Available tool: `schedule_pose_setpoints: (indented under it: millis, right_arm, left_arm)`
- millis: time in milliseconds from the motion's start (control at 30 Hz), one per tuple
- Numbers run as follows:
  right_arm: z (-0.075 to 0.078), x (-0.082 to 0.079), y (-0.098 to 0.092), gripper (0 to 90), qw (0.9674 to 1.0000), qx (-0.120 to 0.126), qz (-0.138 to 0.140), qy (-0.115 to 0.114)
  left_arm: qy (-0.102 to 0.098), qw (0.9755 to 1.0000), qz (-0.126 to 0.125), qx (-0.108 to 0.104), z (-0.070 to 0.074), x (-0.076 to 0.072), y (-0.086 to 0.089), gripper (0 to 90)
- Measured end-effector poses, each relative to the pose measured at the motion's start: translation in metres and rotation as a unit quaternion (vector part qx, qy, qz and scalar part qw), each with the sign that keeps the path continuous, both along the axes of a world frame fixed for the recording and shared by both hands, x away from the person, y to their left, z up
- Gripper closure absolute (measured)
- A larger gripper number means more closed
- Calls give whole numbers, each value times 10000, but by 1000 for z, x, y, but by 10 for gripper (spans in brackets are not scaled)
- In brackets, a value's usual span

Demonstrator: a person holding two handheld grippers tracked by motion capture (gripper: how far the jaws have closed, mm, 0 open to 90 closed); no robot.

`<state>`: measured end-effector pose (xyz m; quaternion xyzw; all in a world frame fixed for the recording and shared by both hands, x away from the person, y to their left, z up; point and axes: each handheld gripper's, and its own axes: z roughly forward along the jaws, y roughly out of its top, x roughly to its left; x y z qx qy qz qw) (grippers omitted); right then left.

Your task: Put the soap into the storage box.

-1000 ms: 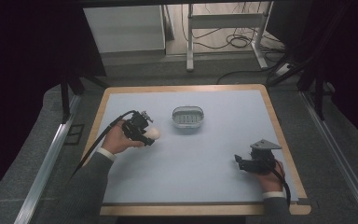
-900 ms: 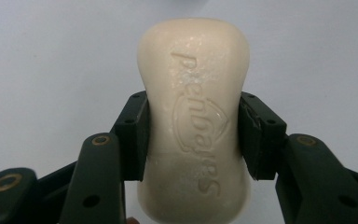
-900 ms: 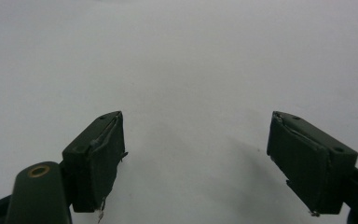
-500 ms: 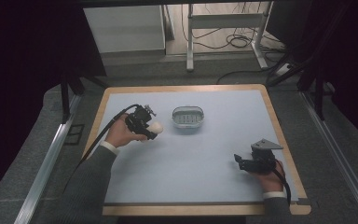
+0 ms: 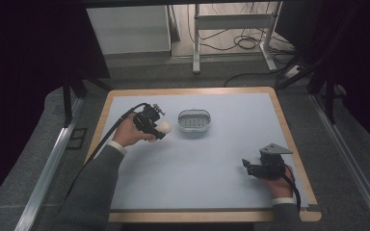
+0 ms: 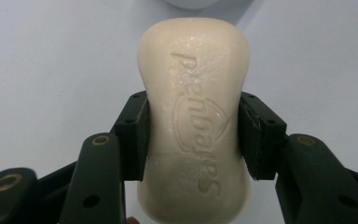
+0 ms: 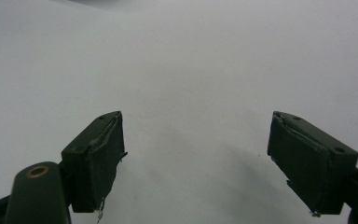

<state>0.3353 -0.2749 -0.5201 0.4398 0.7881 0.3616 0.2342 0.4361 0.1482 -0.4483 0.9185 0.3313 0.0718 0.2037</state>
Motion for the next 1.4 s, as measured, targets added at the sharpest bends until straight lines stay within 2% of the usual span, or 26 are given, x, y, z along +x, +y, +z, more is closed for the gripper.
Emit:
schedule_pose_setpoints:
  millis: [67,300,467,900,1400]
  right_arm:
    - [0,0,0,183,10000,-13,-11,8]
    - [0,0,0,180,10000,0,-2,38]
    - [-1,0,0,179,10000,-18,-14,47]
    - [0,1,1,178,10000,-35,-49,78]
    - [0,1,2,177,10000,-24,-28,87]
  left_arm:
    - [-26,10000,-19,41,1,2,-2,499]
    - [-62,10000,5,-22,5,10,-7,499]
    - [1,10000,-57,9,5,16,-10,499]
    - [-52,9996,-206,159,5,29,-22,499]
    - [-158,9995,-254,70,9,40,-32,499]
